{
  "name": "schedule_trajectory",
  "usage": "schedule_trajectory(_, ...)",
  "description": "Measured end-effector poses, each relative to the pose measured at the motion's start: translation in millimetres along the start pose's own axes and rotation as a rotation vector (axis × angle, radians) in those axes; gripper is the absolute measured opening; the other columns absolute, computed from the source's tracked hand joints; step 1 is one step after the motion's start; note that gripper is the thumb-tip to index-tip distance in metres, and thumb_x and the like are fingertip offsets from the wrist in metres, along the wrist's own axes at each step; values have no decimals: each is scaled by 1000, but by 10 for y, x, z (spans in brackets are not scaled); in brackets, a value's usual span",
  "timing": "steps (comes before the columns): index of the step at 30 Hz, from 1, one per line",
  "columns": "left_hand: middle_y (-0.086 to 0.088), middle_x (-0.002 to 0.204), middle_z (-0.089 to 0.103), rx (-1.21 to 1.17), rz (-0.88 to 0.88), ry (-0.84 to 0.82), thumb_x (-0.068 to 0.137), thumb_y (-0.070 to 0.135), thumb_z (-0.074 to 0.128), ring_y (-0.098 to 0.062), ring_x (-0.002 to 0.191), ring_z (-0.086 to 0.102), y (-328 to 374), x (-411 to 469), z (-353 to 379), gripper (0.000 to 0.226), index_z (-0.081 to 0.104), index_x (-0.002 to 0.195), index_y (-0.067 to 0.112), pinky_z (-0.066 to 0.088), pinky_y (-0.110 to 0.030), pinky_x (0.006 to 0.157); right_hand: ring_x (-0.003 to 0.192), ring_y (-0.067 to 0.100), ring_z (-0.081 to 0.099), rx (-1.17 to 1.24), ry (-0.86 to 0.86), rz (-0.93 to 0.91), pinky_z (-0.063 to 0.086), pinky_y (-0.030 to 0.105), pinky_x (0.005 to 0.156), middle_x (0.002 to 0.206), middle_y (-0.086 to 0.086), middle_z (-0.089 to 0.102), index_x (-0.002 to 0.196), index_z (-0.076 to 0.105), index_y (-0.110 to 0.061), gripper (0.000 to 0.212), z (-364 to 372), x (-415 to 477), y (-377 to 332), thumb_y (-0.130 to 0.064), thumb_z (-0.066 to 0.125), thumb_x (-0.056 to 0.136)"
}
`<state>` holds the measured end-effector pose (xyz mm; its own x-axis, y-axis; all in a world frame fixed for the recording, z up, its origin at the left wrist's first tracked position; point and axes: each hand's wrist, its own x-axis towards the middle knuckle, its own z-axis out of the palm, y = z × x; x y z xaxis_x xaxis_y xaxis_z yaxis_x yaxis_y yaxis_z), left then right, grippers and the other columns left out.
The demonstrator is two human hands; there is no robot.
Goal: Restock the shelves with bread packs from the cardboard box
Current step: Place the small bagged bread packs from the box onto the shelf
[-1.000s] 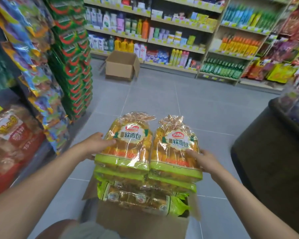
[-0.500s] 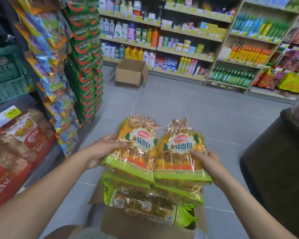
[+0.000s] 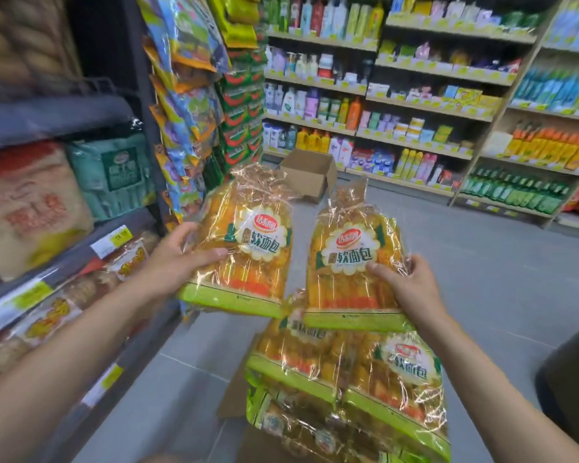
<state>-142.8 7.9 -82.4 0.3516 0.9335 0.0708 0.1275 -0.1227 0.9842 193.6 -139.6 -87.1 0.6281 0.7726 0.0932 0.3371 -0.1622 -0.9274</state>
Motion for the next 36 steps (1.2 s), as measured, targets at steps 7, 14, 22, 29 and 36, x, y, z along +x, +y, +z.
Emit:
schedule_trajectory(7,16,113,73,38,164,292,72,29,85,3,93,71,381,-401,-944,56,60,122,29,56,-24,77,98,15,65,5,-141,-181,56,40,83,109,-6,63,116,52,-20,60,861,146,-721,-51,84,75)
schedule_trajectory(14,8,112,75,122,242,535,72,23,88,-6,91,71,774,-1165,-1814,50,63,116,27,55,-27,76,91,4,63,122,-335,-363,44,24,66,104,-7,68,114,55,-18,52,1722,-37,-1538,-42,84,78)
schedule_trajectory(22,7,119,73,176,314,829,76,36,86,-12,97,71,1190,-2299,-2466,50,63,120,33,56,-42,92,92,16,68,303,-616,-509,51,35,78,100,-5,70,101,57,-26,51,2562,-490,-2308,-54,86,69)
schedule_trajectory(29,7,111,75,243,319,1039,65,42,82,-10,93,70,1407,-3213,-2753,46,67,108,39,53,-32,84,75,-8,63,443,-839,-574,46,11,62,95,-10,66,102,56,-23,33,3097,-1126,-2780,-33,81,83)
schedule_trajectory(36,2,137,65,185,319,1175,69,46,89,-18,124,61,1418,-3822,-2962,73,57,131,27,49,-44,105,95,11,69,534,-1008,-576,49,30,78,107,-1,73,114,62,-16,39,3349,-1611,-3140,-32,80,83)
